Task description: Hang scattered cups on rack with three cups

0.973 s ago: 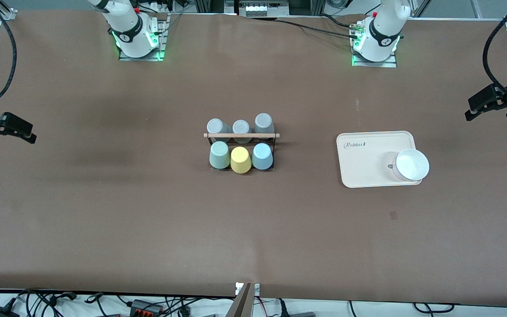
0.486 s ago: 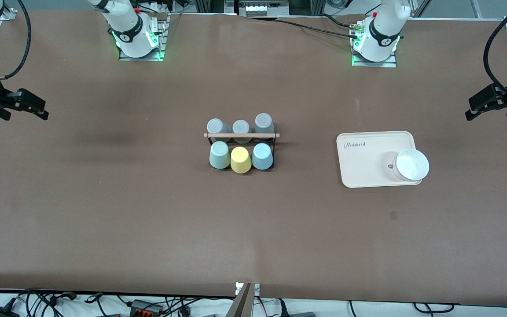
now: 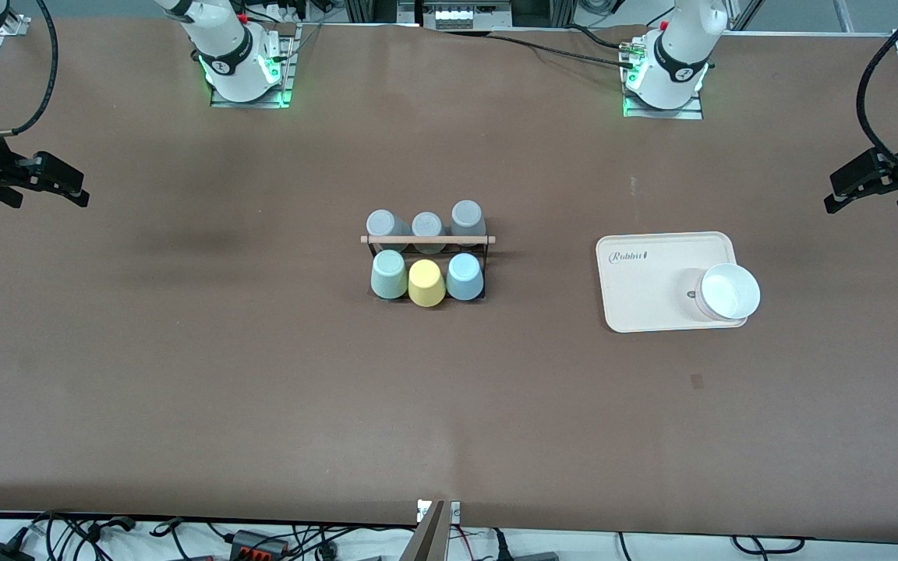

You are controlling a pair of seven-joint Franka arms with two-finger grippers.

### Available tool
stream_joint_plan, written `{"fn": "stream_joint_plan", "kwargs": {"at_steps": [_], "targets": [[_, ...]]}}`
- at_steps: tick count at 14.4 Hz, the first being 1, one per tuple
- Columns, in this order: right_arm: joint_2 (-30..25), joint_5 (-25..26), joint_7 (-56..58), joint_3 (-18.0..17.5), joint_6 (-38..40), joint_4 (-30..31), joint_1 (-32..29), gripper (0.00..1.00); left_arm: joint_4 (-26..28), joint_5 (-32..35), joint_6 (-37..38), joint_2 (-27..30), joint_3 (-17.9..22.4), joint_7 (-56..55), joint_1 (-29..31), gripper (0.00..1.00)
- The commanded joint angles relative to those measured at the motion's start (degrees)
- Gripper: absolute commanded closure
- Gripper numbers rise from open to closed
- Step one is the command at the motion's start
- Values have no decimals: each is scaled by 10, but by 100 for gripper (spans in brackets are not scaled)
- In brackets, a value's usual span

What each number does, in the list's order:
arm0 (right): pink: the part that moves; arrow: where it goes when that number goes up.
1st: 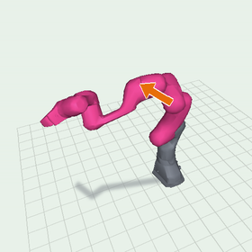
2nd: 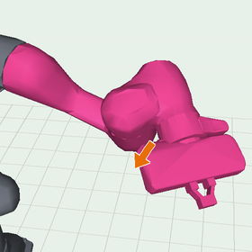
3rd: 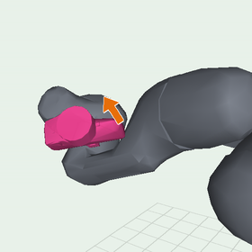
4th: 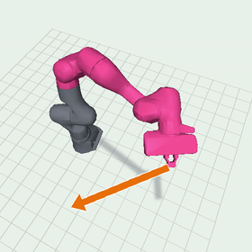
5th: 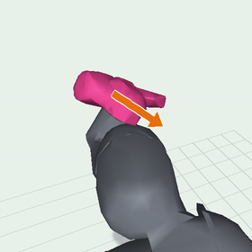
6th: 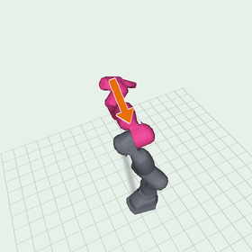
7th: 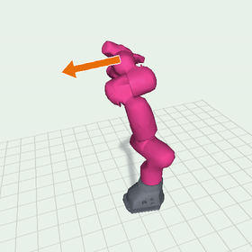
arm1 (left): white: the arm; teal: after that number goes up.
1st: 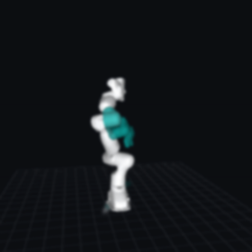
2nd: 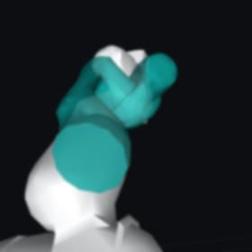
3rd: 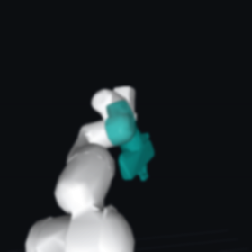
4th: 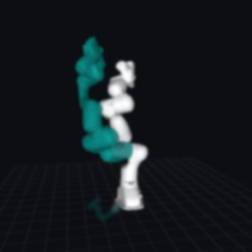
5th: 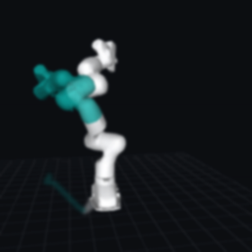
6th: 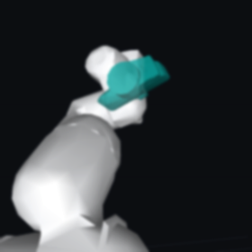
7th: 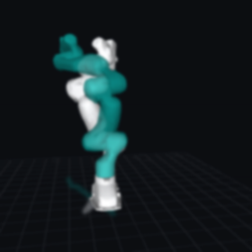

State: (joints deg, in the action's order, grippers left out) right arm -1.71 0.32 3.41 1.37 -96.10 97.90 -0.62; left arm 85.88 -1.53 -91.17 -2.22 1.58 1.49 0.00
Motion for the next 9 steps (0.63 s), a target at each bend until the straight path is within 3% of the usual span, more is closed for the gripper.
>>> {"fn": "stream_joint_plan", "kwargs": {"at_steps": [1,9], "targets": [[-19,2,11,7,12,6,5,0,-18,-1,13,-9,1,-2,0,0],[-19,3,11,3,12,6,5,0,-19,-1,13,-9,1,-1,0,0]]}}
